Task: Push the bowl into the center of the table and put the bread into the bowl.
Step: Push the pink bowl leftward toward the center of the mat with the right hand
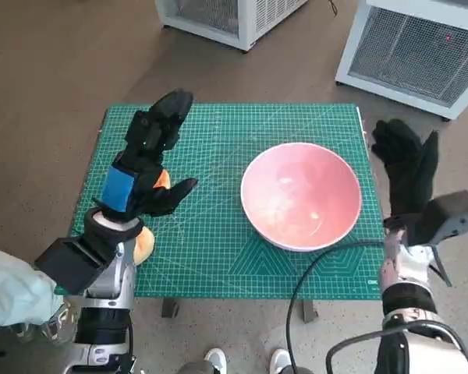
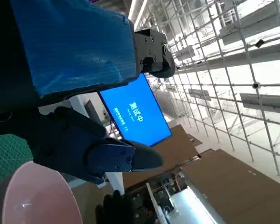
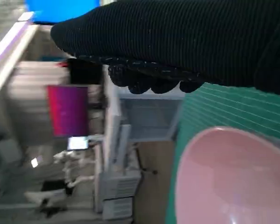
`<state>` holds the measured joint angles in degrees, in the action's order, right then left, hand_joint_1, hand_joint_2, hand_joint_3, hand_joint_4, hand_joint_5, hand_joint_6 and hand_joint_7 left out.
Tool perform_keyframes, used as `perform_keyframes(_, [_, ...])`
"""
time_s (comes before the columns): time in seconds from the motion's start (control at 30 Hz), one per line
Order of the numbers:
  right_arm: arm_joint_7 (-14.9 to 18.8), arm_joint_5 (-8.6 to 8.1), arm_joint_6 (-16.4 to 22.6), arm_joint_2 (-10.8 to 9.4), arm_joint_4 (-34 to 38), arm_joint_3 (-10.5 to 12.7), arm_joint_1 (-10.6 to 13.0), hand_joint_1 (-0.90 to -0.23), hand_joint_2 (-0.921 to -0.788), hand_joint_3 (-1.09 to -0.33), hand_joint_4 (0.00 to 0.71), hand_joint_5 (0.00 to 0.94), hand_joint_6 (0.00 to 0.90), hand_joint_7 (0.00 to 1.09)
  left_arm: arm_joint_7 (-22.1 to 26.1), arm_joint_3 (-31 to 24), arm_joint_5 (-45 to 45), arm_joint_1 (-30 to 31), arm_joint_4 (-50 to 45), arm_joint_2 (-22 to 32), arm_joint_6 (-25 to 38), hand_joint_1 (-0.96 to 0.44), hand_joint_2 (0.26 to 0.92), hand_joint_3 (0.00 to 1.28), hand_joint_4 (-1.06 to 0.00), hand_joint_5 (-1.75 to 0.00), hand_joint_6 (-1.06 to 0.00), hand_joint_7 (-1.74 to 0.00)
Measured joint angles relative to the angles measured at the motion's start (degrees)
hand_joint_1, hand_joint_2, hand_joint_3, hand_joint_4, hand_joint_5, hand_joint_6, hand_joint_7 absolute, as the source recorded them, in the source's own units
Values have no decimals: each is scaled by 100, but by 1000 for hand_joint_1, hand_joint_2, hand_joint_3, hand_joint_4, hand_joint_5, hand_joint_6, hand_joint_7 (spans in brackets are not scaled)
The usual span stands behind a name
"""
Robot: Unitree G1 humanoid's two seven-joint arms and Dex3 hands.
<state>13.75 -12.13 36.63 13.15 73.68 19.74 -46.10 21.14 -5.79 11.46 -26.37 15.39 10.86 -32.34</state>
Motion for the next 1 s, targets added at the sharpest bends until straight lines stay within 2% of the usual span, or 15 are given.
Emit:
perform_keyframes(0.3, [-24,-46,-566,-183,109,214,9,-556,-921,-906,161,8,28,527,8,-28,4,20,-15,25,11,-645,921,309,-181,-2,-32,-530])
perform_keyframes(0.43, [-5,-117,-742,-288,127,322,8,-565,-921,-886,165,8,39,524,8,-49,6,40,-44,37,34,-646,921,309,-181,-1,-32,-528])
perform_keyframes(0.67, [130,-195,-915,-526,133,495,-28,-580,-921,-862,172,9,39,520,11,-100,17,80,-102,53,76,-648,921,308,-181,-1,-34,-526])
perform_keyframes(1.0, [316,-292,-1052,-832,155,617,-221,-550,-921,-847,172,6,39,512,18,-130,21,230,-297,76,144,-642,921,307,-182,-2,-31,-515])
